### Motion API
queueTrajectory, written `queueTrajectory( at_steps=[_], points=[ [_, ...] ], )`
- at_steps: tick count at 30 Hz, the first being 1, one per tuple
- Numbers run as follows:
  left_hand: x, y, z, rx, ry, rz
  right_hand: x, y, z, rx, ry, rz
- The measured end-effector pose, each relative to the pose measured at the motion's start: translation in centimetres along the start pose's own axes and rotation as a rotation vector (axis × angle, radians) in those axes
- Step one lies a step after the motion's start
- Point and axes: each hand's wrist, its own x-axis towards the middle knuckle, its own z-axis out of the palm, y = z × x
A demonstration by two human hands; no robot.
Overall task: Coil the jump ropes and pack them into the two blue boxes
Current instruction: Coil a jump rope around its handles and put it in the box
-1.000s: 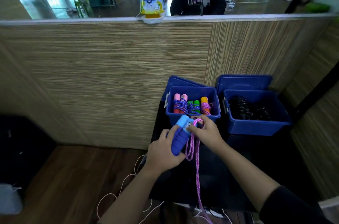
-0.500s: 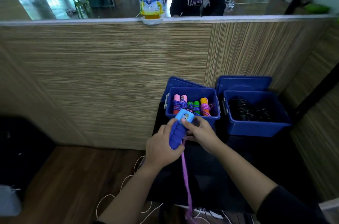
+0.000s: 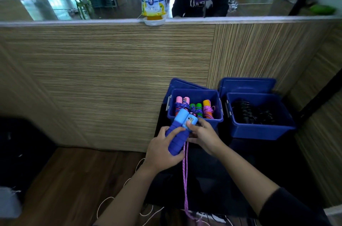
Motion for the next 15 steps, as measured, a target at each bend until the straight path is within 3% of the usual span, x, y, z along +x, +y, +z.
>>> queueTrajectory(
  at_steps=[8, 12, 15],
  points=[
    [0.3, -1.0, -0.3, -0.092, -0.054, 0.038, 0.4, 0.2, -0.1, -0.084, 0.036, -0.047],
    [0.3, -0.2, -0.8, -0.263, 0.0, 0.011, 0.5, -0.1, -0.1, -0.435, 0.17, -0.136],
    [1.1, 0.8, -1.0, -0.407, 0.093, -0.011, 1.0, 0.0, 0.4, -0.141, 0.007, -0.003]
  ],
)
